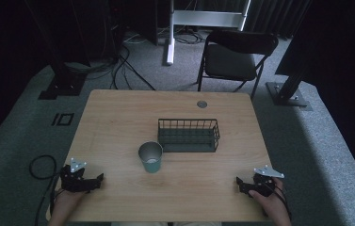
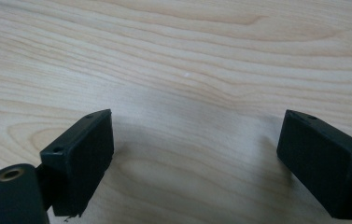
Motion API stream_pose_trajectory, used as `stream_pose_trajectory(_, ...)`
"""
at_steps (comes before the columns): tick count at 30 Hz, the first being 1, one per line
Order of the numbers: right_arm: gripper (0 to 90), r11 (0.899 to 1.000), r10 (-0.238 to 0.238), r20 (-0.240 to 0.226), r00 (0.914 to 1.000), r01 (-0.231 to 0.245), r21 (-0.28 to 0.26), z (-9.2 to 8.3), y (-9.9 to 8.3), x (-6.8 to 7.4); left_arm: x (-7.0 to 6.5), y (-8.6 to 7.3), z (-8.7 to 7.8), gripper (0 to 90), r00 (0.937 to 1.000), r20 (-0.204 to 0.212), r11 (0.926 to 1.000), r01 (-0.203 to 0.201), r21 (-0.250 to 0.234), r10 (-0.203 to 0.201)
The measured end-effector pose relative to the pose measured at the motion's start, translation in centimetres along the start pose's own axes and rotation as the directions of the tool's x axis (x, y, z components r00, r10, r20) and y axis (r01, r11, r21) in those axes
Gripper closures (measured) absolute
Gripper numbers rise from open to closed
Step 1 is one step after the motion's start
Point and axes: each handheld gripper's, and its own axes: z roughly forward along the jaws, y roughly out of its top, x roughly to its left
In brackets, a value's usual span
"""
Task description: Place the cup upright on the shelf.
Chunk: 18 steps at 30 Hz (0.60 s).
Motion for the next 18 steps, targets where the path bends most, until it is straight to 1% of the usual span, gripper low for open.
stream_pose_trajectory(1, 10.6, 1.000, -0.022, 0.004, 0.9997, 0.022, 0.005, -0.21, -0.23, -0.08, 0.00, 0.00, 0.00, 0.6, 1.0000, 0.000, 1.0000, 0.000, 0.000, 0.000)
stream_pose_trajectory(4, 10.6, 1.000, -0.027, 0.004, 0.9996, 0.027, 0.006, -0.32, -0.34, -0.12, 0.01, 0.00, 0.01, 0.6, 1.0000, 0.000, 1.0000, -0.001, 0.000, 0.001)
stream_pose_trajectory(12, 10.6, 1.000, -0.025, 0.006, 0.9997, 0.025, 0.005, -0.28, -0.30, -0.06, 0.08, -0.02, -0.01, 0.6, 1.0000, 0.004, 1.0000, -0.003, 0.000, 0.003)
stream_pose_trajectory(18, 13.0, 1.000, -0.019, -0.019, 0.9996, 0.019, 0.000, -0.31, 0.12, 0.29, 0.09, -0.07, -0.05, 0.6, 1.0000, 0.005, 1.0000, -0.004, -0.002, 0.004)
